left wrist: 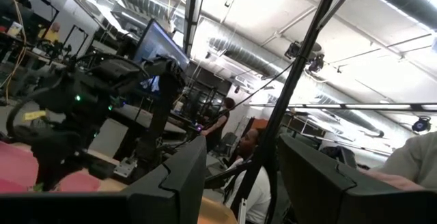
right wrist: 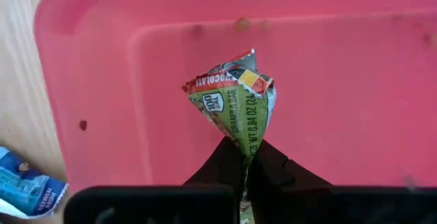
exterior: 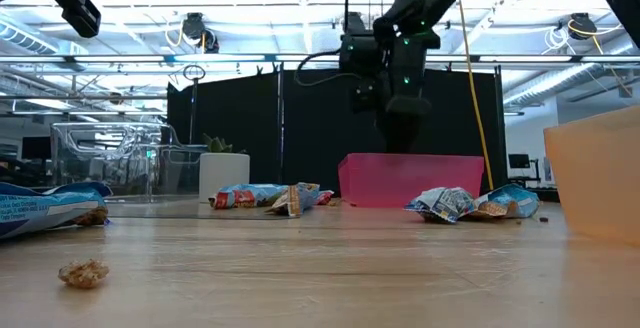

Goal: Pick and place Granola Bars by type
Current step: Put the red granola bar into the red bin

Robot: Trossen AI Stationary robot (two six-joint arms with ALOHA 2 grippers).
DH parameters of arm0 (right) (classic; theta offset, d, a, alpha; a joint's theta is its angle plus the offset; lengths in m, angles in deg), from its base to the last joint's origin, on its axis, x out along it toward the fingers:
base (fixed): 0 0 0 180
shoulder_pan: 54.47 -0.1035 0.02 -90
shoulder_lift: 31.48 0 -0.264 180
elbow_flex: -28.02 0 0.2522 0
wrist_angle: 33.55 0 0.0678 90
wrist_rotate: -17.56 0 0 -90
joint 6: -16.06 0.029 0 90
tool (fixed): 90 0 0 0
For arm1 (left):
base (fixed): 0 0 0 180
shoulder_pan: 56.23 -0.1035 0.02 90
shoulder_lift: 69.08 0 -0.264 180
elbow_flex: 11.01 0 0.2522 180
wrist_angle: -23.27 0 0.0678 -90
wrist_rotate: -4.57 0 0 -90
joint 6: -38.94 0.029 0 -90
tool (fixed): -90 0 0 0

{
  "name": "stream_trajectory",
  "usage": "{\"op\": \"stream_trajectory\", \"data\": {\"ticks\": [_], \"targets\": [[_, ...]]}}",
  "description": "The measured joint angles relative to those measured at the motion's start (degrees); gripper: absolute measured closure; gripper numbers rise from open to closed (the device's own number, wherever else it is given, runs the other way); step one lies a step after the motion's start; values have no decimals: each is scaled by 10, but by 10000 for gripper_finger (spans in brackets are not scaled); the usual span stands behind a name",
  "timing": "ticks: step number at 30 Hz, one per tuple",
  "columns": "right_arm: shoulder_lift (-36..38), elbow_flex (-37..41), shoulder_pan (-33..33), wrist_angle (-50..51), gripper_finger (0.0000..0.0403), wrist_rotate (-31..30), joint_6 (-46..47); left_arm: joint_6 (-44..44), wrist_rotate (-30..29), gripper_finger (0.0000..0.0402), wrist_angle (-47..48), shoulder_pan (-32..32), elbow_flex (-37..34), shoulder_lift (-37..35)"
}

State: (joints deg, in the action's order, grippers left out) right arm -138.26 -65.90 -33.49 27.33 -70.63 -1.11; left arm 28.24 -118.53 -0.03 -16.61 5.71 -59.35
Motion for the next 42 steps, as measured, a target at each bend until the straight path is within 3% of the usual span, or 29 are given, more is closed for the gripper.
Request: {"op": "stream_trajectory", "data": {"ticks": [14, 33, 42], "targets": [[0, 49, -8, -64, 398, 14, 0, 0, 0, 217, 0, 0, 0, 0], [0, 49, -8, -68, 298, 13, 15, 0, 0, 217, 0, 0, 0, 0], [25, 49, -8, -49, 280, 10, 43, 0, 0, 217, 0, 0, 0, 0]]}}
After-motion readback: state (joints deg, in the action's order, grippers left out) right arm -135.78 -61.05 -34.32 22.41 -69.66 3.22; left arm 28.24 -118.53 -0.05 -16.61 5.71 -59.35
